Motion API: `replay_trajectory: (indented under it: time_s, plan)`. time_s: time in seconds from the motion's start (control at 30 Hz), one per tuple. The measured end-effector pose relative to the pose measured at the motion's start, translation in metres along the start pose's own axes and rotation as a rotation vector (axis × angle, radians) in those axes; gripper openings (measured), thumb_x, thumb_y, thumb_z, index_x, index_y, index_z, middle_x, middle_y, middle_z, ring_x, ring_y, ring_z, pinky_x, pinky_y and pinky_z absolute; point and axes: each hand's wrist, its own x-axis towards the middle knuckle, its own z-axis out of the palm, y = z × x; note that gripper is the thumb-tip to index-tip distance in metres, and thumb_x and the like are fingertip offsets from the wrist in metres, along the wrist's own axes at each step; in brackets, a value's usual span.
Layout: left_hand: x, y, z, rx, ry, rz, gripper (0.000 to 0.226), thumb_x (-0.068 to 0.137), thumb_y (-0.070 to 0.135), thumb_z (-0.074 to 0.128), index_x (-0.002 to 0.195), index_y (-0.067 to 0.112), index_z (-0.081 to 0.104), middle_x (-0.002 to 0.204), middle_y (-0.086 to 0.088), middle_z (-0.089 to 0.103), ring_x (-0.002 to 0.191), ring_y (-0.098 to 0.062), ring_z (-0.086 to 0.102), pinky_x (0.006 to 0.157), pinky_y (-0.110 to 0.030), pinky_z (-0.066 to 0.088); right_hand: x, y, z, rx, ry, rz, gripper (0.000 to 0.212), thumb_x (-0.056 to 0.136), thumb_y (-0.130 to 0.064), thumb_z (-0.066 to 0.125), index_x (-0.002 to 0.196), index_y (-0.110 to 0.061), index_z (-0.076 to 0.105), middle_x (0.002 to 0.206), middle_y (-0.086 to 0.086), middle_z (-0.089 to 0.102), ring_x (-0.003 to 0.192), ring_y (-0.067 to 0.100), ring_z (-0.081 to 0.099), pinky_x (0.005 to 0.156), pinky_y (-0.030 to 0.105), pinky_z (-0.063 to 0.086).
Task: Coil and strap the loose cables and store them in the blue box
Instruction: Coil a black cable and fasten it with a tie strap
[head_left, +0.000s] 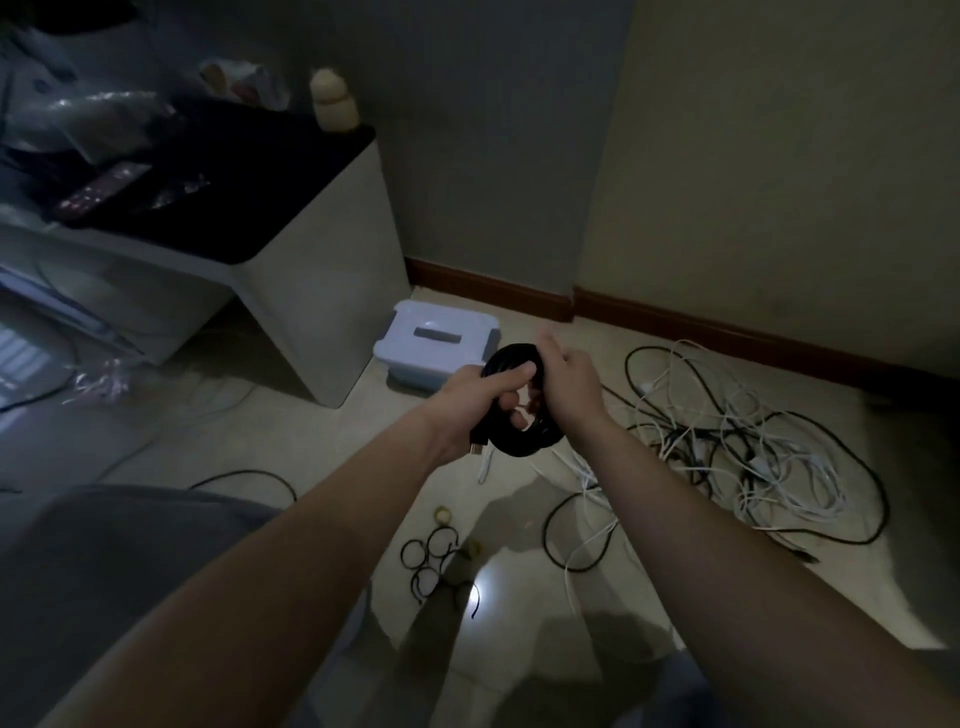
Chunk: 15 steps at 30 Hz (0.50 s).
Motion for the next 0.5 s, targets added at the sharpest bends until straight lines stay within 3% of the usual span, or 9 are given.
replay_trajectory:
  time_s: [0.13, 0.2, 0.23, 0.3, 0.37, 0.5]
  plan:
    - [0.020, -0.038, -0.026, 0.329, 0.160, -0.061, 0.027, 0.092, 0.030, 0.067, 0.075, 0.010, 0.061, 0.052, 0.001, 0.053, 0.051, -0.015, 0.054, 0.054, -0.026, 0.041, 0.009, 0.052, 0.023, 0.021, -0.201, 0.204, 0.049, 0.106, -0.044, 0.038, 0.081, -0.015, 0.068, 0.069, 0.001, 0.070, 0.065, 0.011, 0.065, 0.061, 0.026, 0.049]
    - [0.032, -0.057, -0.042, 0.498, 0.238, -0.105, 0.037, 0.091, 0.030, 0.065, 0.059, 0.012, 0.061, 0.049, 0.000, 0.059, 0.048, -0.012, 0.057, 0.054, -0.025, 0.041, 0.013, 0.082, 0.039, -0.106, -0.240, 0.202, 0.042, 0.108, -0.033, 0.035, 0.075, -0.026, 0.059, 0.065, -0.009, 0.063, 0.064, 0.005, 0.059, 0.059, 0.022, 0.040]
    - [0.036, -0.067, -0.049, 0.565, 0.283, -0.129, 0.038, 0.091, 0.030, 0.065, 0.058, 0.012, 0.063, 0.049, 0.000, 0.061, 0.048, -0.011, 0.059, 0.056, -0.026, 0.043, 0.015, 0.095, 0.046, -0.197, -0.255, 0.187, 0.038, 0.107, -0.028, 0.034, 0.075, -0.026, 0.055, 0.071, -0.007, 0.061, 0.071, 0.011, 0.060, 0.062, 0.025, 0.039]
    - [0.050, -0.088, -0.069, 0.654, 0.368, -0.189, 0.033, 0.092, 0.032, 0.064, 0.071, 0.008, 0.068, 0.058, -0.004, 0.066, 0.059, -0.016, 0.065, 0.063, -0.029, 0.049, 0.019, 0.129, 0.061, -0.356, -0.277, 0.257, 0.023, 0.104, -0.025, 0.038, 0.100, -0.021, 0.060, 0.108, 0.011, 0.067, 0.103, 0.030, 0.062, 0.083, 0.034, 0.045]
    - [0.061, -0.106, -0.088, 0.712, 0.419, -0.235, 0.032, 0.094, 0.035, 0.063, 0.086, 0.004, 0.068, 0.073, -0.010, 0.069, 0.074, -0.026, 0.068, 0.072, -0.034, 0.054, 0.020, 0.160, 0.071, -0.460, -0.316, 0.349, 0.037, 0.101, -0.020, 0.044, 0.135, -0.012, 0.056, 0.138, 0.015, 0.057, 0.124, 0.033, 0.055, 0.100, 0.035, 0.042]
    - [0.080, -0.133, -0.120, 0.790, 0.497, -0.264, 0.025, 0.095, 0.038, 0.062, 0.087, 0.014, 0.060, 0.084, -0.009, 0.067, 0.083, -0.028, 0.064, 0.077, -0.036, 0.056, 0.014, 0.208, 0.093, -0.541, -0.526, 0.412, 0.036, 0.095, -0.006, 0.046, 0.126, -0.012, 0.064, 0.136, 0.012, 0.060, 0.124, 0.029, 0.056, 0.103, 0.035, 0.044]
